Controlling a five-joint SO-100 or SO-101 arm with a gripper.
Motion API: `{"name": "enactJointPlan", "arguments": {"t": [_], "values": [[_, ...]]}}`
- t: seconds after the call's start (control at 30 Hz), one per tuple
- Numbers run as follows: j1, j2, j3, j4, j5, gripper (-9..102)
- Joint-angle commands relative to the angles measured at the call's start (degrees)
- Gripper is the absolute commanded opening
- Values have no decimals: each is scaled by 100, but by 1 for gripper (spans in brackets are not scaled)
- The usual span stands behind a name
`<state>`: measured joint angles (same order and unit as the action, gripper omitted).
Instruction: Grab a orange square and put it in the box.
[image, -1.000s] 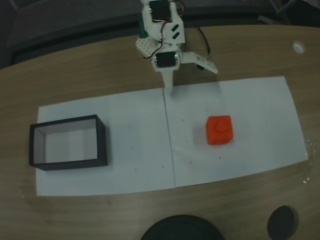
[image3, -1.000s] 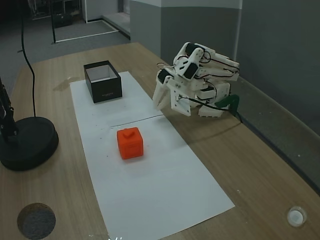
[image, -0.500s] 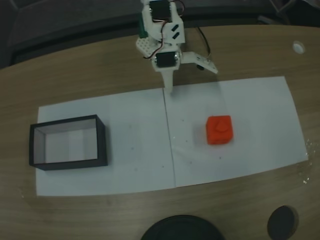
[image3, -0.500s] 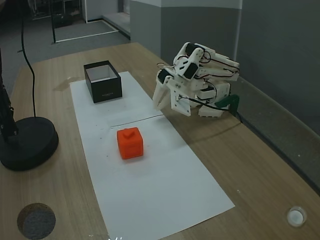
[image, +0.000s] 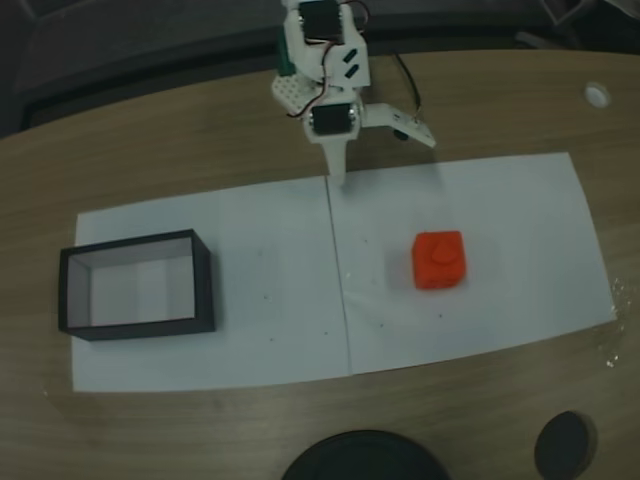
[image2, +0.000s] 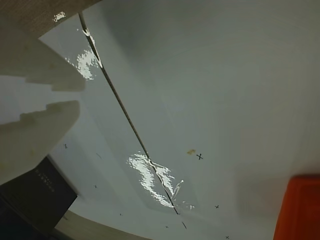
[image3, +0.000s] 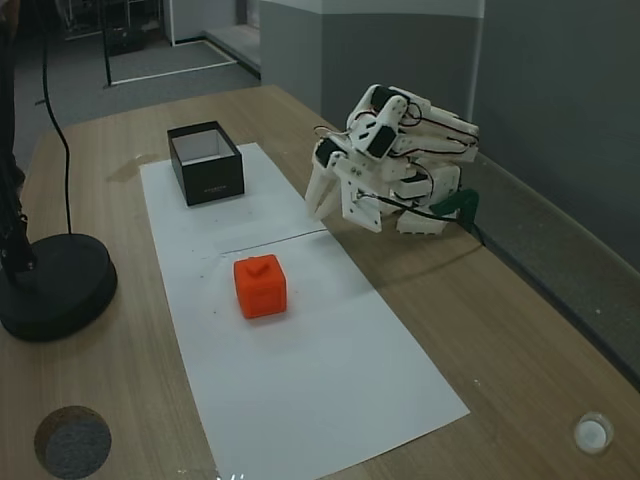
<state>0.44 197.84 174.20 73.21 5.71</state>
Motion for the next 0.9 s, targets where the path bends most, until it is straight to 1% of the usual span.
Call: {"name": "enactJointPlan", "arguments": {"t": [0.0, 0.33, 0.47, 0.53, 0.6, 0.67, 0.7, 0.87], "values": [[0, 35, -237, 53, 9, 0], [-53, 44, -220, -18, 9, 0], [-299, 44, -26, -949, -9, 0], [-475, 44, -141, -1248, -141, 5], [-738, 44, -378, -1336, -615, 14], [-1107, 26, -677, -1459, -800, 21], [-1292, -53, -844, -1529, -747, 23], [-1784, -88, -1652, -1564, -650, 20]]}}
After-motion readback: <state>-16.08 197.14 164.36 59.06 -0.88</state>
